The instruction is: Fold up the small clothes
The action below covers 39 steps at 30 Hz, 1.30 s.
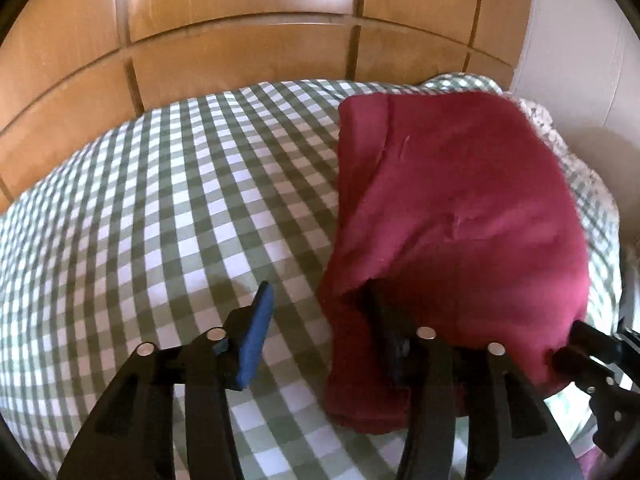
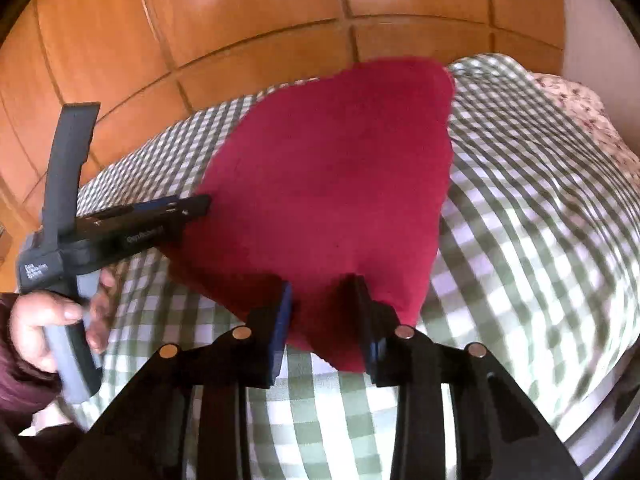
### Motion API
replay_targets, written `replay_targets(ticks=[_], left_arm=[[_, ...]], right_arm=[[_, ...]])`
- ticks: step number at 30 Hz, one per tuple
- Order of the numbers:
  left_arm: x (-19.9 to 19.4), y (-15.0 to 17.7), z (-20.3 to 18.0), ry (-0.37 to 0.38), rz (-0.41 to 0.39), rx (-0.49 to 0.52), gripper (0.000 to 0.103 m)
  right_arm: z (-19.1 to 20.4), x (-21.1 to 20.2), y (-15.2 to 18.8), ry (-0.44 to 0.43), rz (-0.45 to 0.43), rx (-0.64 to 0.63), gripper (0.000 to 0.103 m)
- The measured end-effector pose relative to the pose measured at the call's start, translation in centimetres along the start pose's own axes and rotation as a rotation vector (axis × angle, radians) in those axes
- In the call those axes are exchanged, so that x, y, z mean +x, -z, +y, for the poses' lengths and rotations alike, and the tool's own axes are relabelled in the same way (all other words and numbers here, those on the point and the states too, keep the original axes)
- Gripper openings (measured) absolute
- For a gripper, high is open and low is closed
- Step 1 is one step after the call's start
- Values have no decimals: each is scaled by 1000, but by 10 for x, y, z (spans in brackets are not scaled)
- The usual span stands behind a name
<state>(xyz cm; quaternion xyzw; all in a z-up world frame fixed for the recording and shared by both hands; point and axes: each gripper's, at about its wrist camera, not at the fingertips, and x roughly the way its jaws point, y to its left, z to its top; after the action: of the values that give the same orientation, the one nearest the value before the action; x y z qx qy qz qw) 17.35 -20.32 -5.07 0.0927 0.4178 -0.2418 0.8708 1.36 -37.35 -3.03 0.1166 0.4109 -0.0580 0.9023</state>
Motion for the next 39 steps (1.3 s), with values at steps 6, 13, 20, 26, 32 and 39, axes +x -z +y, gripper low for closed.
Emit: replay_targets(ticks=[6, 13, 20, 26, 32, 39], left_arm=[[-18, -1, 9, -37, -20, -72, 72], [-70, 10, 11, -69, -135, -81, 91], [-113, 33, 10, -58, -212, -86, 91], [-140, 49, 5, -73, -273, -82, 93], [-161, 59, 3, -96, -321, -84, 98], [-174, 63, 5, -113, -344, -91, 98]], right_arm=[[13, -5, -3, 57, -4, -23, 59], [17, -40, -5, 85, -56, 78, 94], [18, -73, -13, 193, -124, 185, 101], [36, -80, -11, 288, -164, 163, 101], [58, -84, 2, 318, -169, 95, 101], [64, -95, 4, 331, -218, 91, 101]])
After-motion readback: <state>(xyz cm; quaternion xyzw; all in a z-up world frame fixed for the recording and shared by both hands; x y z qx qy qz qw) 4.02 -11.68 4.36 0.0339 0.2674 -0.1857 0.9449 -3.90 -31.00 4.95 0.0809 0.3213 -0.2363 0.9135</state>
